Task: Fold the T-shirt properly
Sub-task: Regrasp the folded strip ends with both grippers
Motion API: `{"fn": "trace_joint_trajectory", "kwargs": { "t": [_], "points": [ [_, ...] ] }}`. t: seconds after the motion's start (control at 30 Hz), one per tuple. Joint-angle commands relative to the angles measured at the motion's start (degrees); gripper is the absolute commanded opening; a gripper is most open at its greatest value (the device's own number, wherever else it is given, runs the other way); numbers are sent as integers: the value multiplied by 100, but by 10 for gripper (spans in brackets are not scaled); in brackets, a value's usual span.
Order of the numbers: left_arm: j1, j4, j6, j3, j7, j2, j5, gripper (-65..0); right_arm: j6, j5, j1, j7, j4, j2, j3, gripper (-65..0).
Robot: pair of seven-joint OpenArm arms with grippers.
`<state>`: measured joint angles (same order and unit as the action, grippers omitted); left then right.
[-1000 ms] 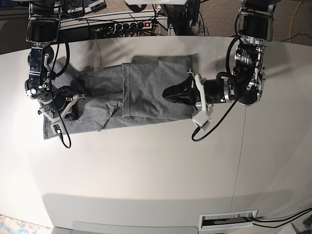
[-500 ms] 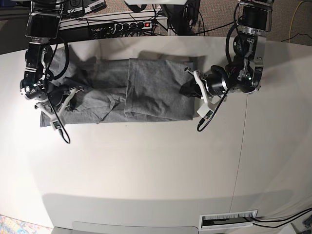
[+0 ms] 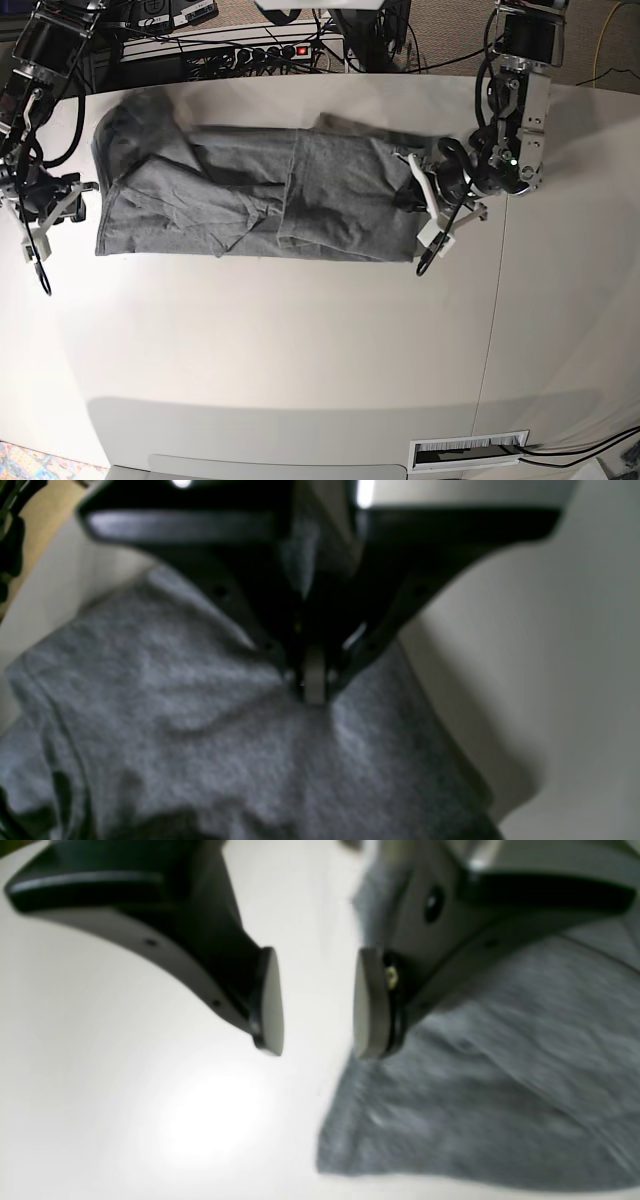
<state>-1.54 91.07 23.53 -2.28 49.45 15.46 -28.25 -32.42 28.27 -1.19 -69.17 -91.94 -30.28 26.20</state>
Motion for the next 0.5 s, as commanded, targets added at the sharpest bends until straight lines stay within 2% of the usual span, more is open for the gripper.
{"fn": "trace_joint_trajectory", "kwargs": {
  "t": [0.0, 0.07, 0.2, 0.23, 0.37, 0.47],
  "points": [
    [9, -4, -151, 17, 302, 129, 358, -650, -15, 101, 9, 118, -72, -96, 33, -401],
    [-4, -4, -144, 17, 295, 181, 321, -650, -13, 378, -105, 350, 79, -98, 31, -401],
    [-103, -7, -101, 17, 188, 179, 164, -650, -17, 1700, -85, 352, 649, -94, 31, -401],
    [-142, -7, -103, 17, 122, 181, 164, -650, -17, 1845, -83, 334, 737, -79, 33, -401],
    [-293, -7, -101, 17, 0, 184, 168, -650, -15, 1130, -74, 153, 717, 142, 164, -401],
    [-348, -7, 0, 17, 2, 184, 168, -650, -17, 1338, -87, 129, 715, 214, 286, -401]
  ]
}}
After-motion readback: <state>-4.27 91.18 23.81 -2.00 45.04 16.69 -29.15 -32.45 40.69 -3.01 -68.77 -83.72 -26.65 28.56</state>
